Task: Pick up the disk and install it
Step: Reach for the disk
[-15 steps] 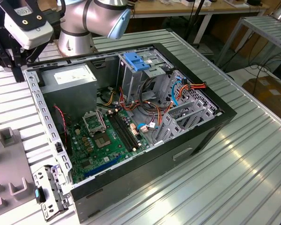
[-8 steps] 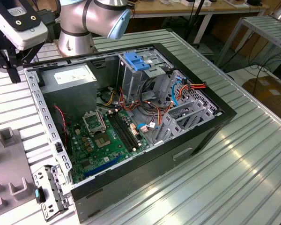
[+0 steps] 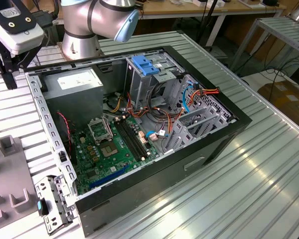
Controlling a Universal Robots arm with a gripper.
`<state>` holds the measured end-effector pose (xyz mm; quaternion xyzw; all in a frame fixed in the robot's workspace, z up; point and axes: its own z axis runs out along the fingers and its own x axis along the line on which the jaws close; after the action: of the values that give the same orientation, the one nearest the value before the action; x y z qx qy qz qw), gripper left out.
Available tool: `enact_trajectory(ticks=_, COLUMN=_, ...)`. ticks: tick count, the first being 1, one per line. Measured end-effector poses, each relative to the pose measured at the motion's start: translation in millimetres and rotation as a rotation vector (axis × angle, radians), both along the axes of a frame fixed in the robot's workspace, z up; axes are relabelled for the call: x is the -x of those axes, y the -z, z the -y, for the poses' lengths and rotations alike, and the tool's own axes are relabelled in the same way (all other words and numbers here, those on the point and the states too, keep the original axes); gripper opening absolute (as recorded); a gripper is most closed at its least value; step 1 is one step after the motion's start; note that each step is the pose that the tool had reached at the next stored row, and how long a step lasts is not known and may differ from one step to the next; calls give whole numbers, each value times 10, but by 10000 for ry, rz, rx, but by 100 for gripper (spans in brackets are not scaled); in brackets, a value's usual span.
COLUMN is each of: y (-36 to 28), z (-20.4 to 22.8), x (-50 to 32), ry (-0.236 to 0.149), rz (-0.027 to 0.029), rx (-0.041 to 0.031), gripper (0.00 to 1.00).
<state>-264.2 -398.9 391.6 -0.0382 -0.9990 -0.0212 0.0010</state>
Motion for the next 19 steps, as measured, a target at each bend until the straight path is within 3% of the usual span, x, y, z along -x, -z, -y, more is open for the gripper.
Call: enact_trajectory(ticks=19, y=2, z=0, x=196, ry=0, rz=-20, rx=0, gripper=11)
